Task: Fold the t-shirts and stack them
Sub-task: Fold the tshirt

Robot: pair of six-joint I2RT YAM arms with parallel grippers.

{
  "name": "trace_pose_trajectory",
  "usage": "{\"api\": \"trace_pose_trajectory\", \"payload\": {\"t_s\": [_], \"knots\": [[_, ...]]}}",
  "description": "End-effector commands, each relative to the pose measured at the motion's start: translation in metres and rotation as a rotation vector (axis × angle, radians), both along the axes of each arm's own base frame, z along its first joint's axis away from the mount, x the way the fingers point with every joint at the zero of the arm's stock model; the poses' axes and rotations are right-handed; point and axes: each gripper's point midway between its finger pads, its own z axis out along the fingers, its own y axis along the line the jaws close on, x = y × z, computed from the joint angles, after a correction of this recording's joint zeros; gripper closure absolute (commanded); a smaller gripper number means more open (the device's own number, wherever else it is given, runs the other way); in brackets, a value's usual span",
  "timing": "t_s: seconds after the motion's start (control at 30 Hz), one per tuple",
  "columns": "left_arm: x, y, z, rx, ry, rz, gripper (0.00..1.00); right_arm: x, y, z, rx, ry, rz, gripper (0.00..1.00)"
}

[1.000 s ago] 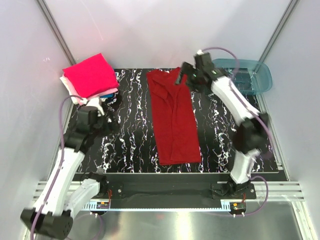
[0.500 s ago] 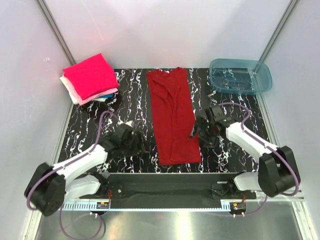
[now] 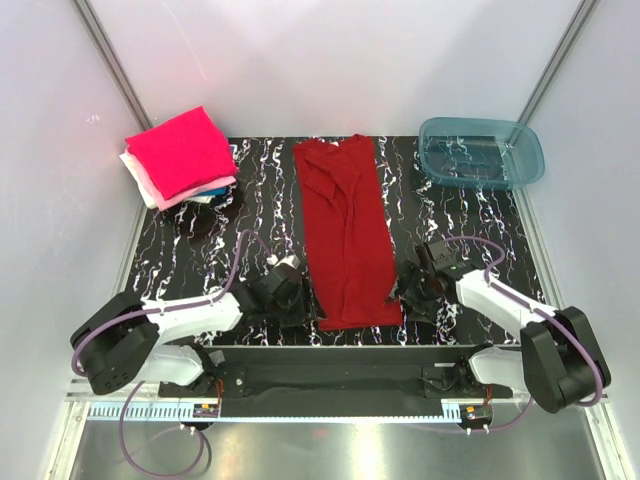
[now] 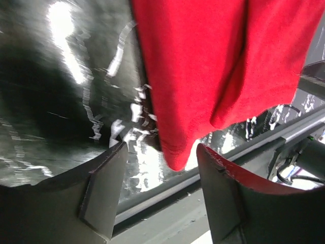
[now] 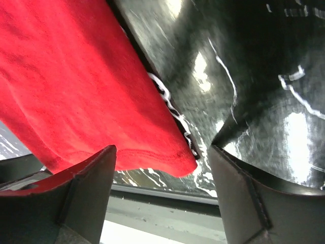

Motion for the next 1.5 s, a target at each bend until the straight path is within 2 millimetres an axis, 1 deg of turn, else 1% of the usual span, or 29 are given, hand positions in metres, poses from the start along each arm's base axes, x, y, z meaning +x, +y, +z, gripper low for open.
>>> {"api": "trace_pose_trajectory", "payload": {"t_s": [0.0, 0.07, 0.2, 0.23, 0.3, 0.33, 0.43, 0.47, 0.53, 0.57, 0.63, 0.7, 0.73, 0.77, 0.83, 0.87, 0.93, 1.03, 1.1, 1.13, 1.17, 1.2, 1.23, 1.27, 1.3, 1.37, 1.4, 1.43, 1.47], "knots": [[0.002, -0.004, -0.004, 0.003, -0.007, 0.070, 0.41, -0.001, 0.002, 0.007, 0.033, -0.036, -0.027, 0.22], [-0.005, -0.004, -0.007, 0.010, 0.004, 0.060, 0.43, -0.008, 0.000, 0.002, 0.029, -0.022, -0.030, 0.25], [-0.002, 0.000, -0.009, 0.029, -0.003, 0.088, 0.47, -0.011, 0.001, -0.004, 0.044, -0.017, -0.037, 0.35], [-0.002, 0.000, -0.009, 0.031, -0.003, 0.089, 0.50, -0.011, 0.001, -0.006, 0.047, -0.013, -0.036, 0.43], [-0.002, 0.001, -0.011, 0.037, 0.000, 0.091, 0.52, -0.013, 0.003, -0.009, 0.054, -0.001, -0.031, 0.50], [-0.002, 0.001, -0.011, 0.038, 0.001, 0.091, 0.58, -0.014, 0.004, -0.010, 0.056, 0.003, -0.026, 0.57], [-0.001, -0.002, -0.011, 0.035, -0.006, 0.083, 0.69, -0.013, 0.004, -0.010, 0.058, 0.002, -0.026, 0.66], [0.000, -0.003, -0.012, 0.036, -0.008, 0.078, 0.82, -0.013, 0.004, -0.010, 0.060, 0.001, -0.025, 0.75], [0.001, -0.003, -0.011, 0.049, -0.009, 0.071, 1.00, -0.012, 0.006, -0.008, 0.069, -0.004, -0.019, 0.85], [0.000, -0.003, -0.012, 0.057, -0.005, 0.070, 1.00, -0.013, 0.006, -0.008, 0.069, -0.005, -0.015, 0.94], [-0.002, -0.003, -0.012, 0.077, -0.002, 0.066, 1.00, -0.016, 0.006, -0.006, 0.078, -0.007, -0.005, 1.00], [-0.006, -0.003, -0.007, 0.075, -0.001, 0.072, 1.00, -0.023, 0.008, -0.004, 0.108, -0.007, -0.001, 1.00], [-0.013, -0.002, -0.006, 0.091, 0.006, 0.064, 1.00, -0.028, 0.012, -0.001, 0.137, 0.004, 0.007, 1.00], [-0.018, -0.003, 0.000, 0.073, 0.005, 0.076, 1.00, -0.035, 0.012, -0.002, 0.150, 0.018, 0.003, 1.00], [-0.036, 0.001, -0.001, 0.102, 0.004, 0.066, 1.00, -0.047, 0.013, 0.006, 0.180, 0.019, 0.011, 1.00], [-0.041, 0.000, 0.006, 0.078, 0.009, 0.084, 1.00, -0.053, 0.013, 0.008, 0.193, 0.024, -0.001, 1.00], [-0.054, 0.005, 0.006, 0.103, 0.009, 0.073, 1.00, -0.064, 0.016, 0.019, 0.233, 0.003, 0.010, 1.00], [-0.065, 0.008, 0.015, 0.100, 0.006, 0.078, 1.00, -0.081, 0.021, 0.032, 0.270, -0.004, 0.019, 1.00], [-0.065, 0.005, 0.027, 0.072, -0.007, 0.082, 1.00, -0.086, 0.021, 0.043, 0.285, -0.016, 0.013, 1.00], [-0.065, 0.009, 0.029, 0.090, -0.012, 0.087, 1.00, -0.086, 0.021, 0.047, 0.281, -0.029, 0.012, 1.00], [-0.063, 0.011, 0.035, 0.091, -0.027, 0.081, 1.00, -0.084, 0.019, 0.057, 0.280, -0.049, 0.010, 1.00], [-0.054, 0.010, 0.047, 0.090, -0.068, 0.103, 1.00, -0.081, 0.018, 0.062, 0.269, -0.067, 0.004, 1.00], [-0.051, 0.018, 0.048, 0.130, -0.077, 0.107, 1.00, -0.076, 0.016, 0.066, 0.254, -0.090, -0.009, 1.00], [-0.047, 0.022, 0.051, 0.158, -0.095, 0.102, 1.00, -0.068, 0.017, 0.077, 0.244, -0.118, 0.001, 1.00], [-0.036, 0.021, 0.063, 0.152, -0.108, 0.124, 1.00, -0.062, 0.017, 0.082, 0.232, -0.136, 0.005, 1.00], [-0.029, 0.028, 0.069, 0.190, -0.128, 0.114, 1.00, -0.043, 0.020, 0.095, 0.191, -0.173, 0.022, 1.00], [-0.018, 0.028, 0.079, 0.178, -0.140, 0.134, 1.00, -0.037, 0.021, 0.099, 0.175, -0.180, 0.028, 1.00], [-0.012, 0.029, 0.083, 0.176, -0.148, 0.137, 1.00, -0.023, 0.024, 0.115, 0.165, -0.223, 0.025, 1.00], [-0.006, 0.031, 0.086, 0.187, -0.162, 0.120, 1.00, -0.014, 0.025, 0.111, 0.124, -0.212, 0.048, 1.00]]}}
